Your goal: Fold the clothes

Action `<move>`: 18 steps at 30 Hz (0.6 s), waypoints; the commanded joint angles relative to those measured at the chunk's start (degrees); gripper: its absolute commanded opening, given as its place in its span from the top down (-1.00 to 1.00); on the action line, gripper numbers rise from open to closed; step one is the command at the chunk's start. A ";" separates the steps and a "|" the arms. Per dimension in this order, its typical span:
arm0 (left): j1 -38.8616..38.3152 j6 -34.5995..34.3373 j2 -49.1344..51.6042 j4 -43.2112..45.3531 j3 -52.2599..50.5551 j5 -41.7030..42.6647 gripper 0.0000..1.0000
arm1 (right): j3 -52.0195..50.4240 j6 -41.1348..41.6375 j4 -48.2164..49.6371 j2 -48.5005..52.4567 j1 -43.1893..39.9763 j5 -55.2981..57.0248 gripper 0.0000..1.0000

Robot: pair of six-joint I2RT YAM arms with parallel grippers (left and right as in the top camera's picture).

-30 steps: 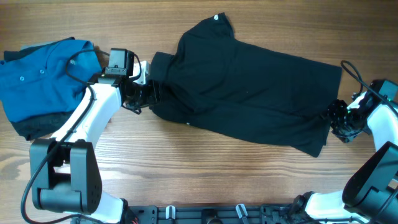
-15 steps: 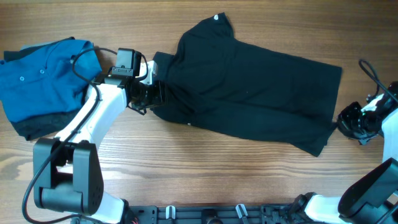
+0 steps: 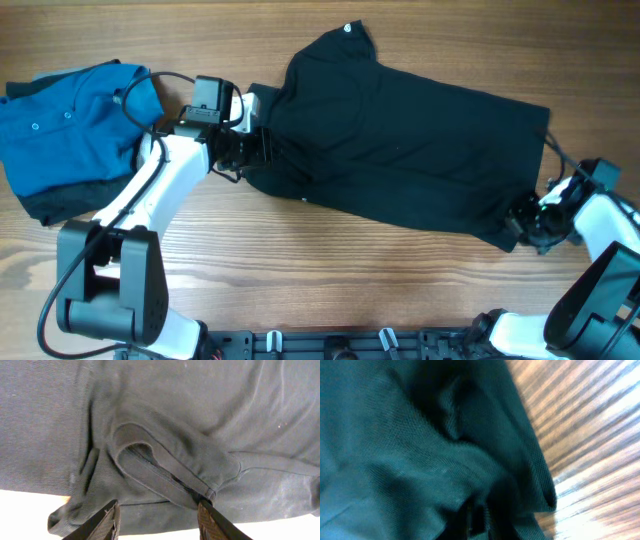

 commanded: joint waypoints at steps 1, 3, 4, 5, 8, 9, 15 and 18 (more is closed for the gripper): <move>-0.81 0.57 1.16 0.66 0.92 0.11 0.05 | -5.18 8.02 3.28 0.61 -0.02 4.87 0.92; -0.68 1.90 1.16 0.85 0.94 0.11 0.07 | -4.57 10.99 1.40 0.55 -0.55 13.40 0.91; -0.68 2.80 1.16 0.79 0.94 0.11 0.04 | -2.64 10.99 -1.40 0.48 -1.38 15.54 0.91; -0.70 2.93 1.14 0.83 0.94 0.13 -0.02 | 0.70 10.93 -5.95 0.48 -2.23 16.87 0.91; -0.70 2.91 1.14 0.85 0.94 0.13 -0.06 | 10.40 8.04 -16.63 0.48 -2.67 16.90 0.63; -0.70 2.93 1.14 0.87 0.94 0.15 -0.08 | 13.70 5.22 -18.27 0.48 -2.67 15.63 0.49; -1.03 2.95 1.11 2.14 0.94 4.83 0.54 | 15.87 -11.43 -17.14 0.50 -0.09 -8.28 0.63; -1.86 3.34 2.60 2.43 0.94 2.97 0.67 | 10.12 -2.29 -11.58 0.50 1.81 0.92 0.72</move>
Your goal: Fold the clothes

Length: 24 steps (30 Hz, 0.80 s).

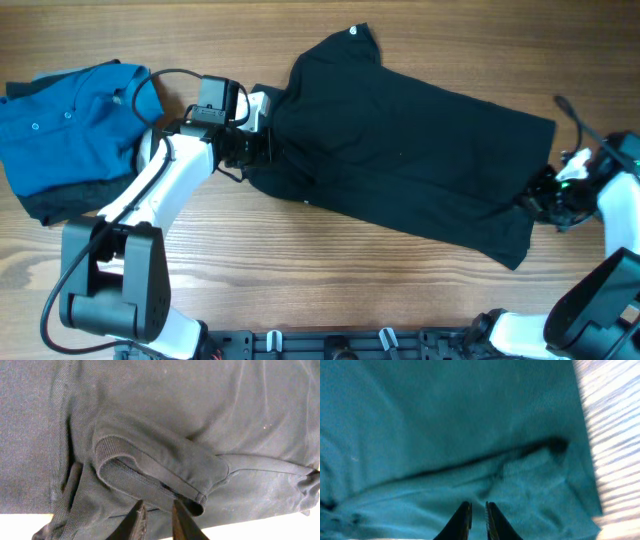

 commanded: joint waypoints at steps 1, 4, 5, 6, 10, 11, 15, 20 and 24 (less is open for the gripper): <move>-1.20 0.96 2.62 0.00 0.85 -1.55 0.66 | -6.05 4.24 4.59 0.42 1.22 2.40 0.72; -1.27 0.94 6.64 0.02 0.81 -7.17 0.86 | -8.44 4.37 4.98 0.42 1.22 2.29 0.72; -1.25 0.90 8.63 -0.74 0.81 -10.23 0.92 | -10.45 4.46 6.40 0.42 1.22 2.32 0.73; -1.25 0.70 10.29 -1.84 0.81 -11.93 0.92 | -13.66 6.54 9.33 0.42 1.22 2.78 0.73; -2.14 0.07 11.58 -4.17 0.81 -6.56 0.57 | -20.39 17.73 17.88 0.42 1.14 15.63 0.80; -2.82 0.04 11.56 -4.61 0.81 -4.76 0.31 | -19.43 19.39 17.64 0.42 0.50 20.24 0.87; -3.78 0.07 10.60 -7.15 0.83 -4.44 0.03 | -10.29 17.73 13.86 0.39 -3.15 21.53 0.89; -3.78 0.20 3.56 -7.19 2.32 -4.28 -0.38 | 4.87 3.17 5.35 -0.07 -3.15 3.06 0.39; -3.76 0.72 4.76 -8.35 0.37 -14.36 0.52 | 6.93 -0.20 1.66 -4.07 -3.15 -7.13 0.37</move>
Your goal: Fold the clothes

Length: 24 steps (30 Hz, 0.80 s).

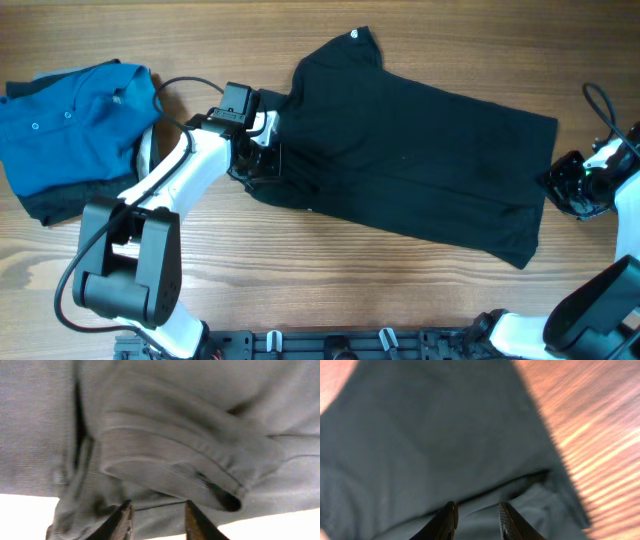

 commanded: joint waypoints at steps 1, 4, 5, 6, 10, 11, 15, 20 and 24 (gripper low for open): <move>-0.04 0.52 1.46 0.59 -2.29 -8.11 0.60 | 1.09 -3.48 -1.68 -3.37 0.09 -7.56 0.37; 0.61 -2.86 4.46 6.91 -7.91 -8.31 0.92 | 1.09 -5.09 -3.43 -3.69 0.20 -7.50 0.38; 1.42 -6.40 4.87 7.69 -9.38 -9.22 0.92 | 1.09 -6.14 -3.63 -3.69 0.31 -7.56 0.38; 2.16 -9.09 4.92 5.66 -9.60 -10.58 0.92 | 1.09 -6.49 -3.80 -3.69 0.37 -7.54 0.38; 11.43 -17.73 1.38 -11.76 -9.55 -15.52 0.92 | 1.09 -8.20 -4.70 -3.69 1.97 -7.52 0.38; 13.92 -17.29 -0.24 -12.72 -9.53 -14.78 0.92 | 1.09 -8.28 -4.83 -3.69 2.84 -7.52 0.38; 16.15 -15.37 -8.59 -13.07 -8.37 -1.90 0.78 | 1.03 -9.90 1.31 -3.67 8.85 -6.58 0.18; 11.13 -12.33 -16.72 -5.42 -1.97 -1.25 0.24 | 1.03 -5.44 19.10 0.28 10.97 -4.11 0.08; 6.38 -3.02 -14.08 16.46 -1.95 -1.03 0.15 | 1.03 -6.58 16.55 4.26 10.97 -4.33 0.04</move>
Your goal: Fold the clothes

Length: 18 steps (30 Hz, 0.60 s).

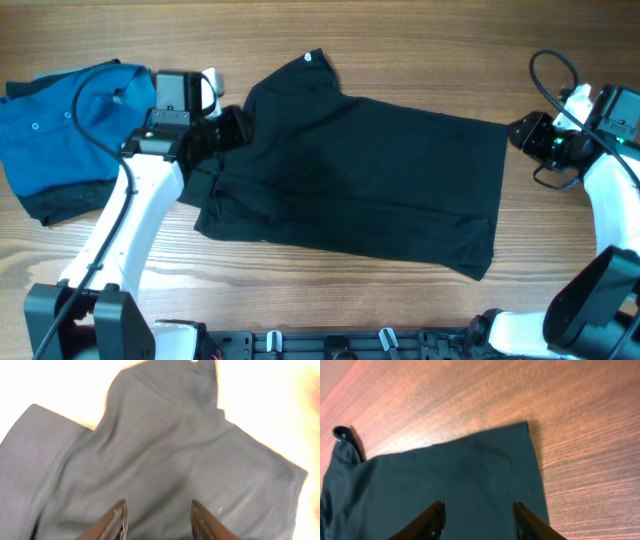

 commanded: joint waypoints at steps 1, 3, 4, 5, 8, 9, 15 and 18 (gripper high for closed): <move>-2.45 7.80 5.07 9.40 0.74 1.01 0.15 | 0.63 -1.99 -2.49 1.81 0.24 0.48 0.04; -2.21 7.85 10.82 12.59 2.25 2.43 0.13 | 0.66 -1.97 -5.55 1.79 0.24 0.33 0.03; -2.21 9.68 15.30 12.44 3.52 2.34 0.13 | 0.63 -1.97 -9.16 1.81 0.24 1.05 0.00; -2.21 10.51 16.35 11.61 3.54 2.36 0.14 | 0.63 -1.81 -11.32 1.86 0.24 2.38 -0.01; -2.21 10.73 16.98 6.49 3.56 2.21 0.15 | 0.15 1.97 -21.99 1.92 0.24 8.41 0.41; -2.21 10.84 16.35 5.03 3.61 2.19 0.16 | -1.11 4.31 -27.34 1.92 0.24 10.34 0.47; -2.21 10.82 3.48 -3.52 3.63 1.53 -0.13 | -8.48 5.18 -31.67 1.92 0.24 8.35 -0.71; -2.21 10.80 -3.06 -4.57 3.63 1.51 -0.18 | -11.61 10.32 -25.66 1.92 0.24 8.76 -0.78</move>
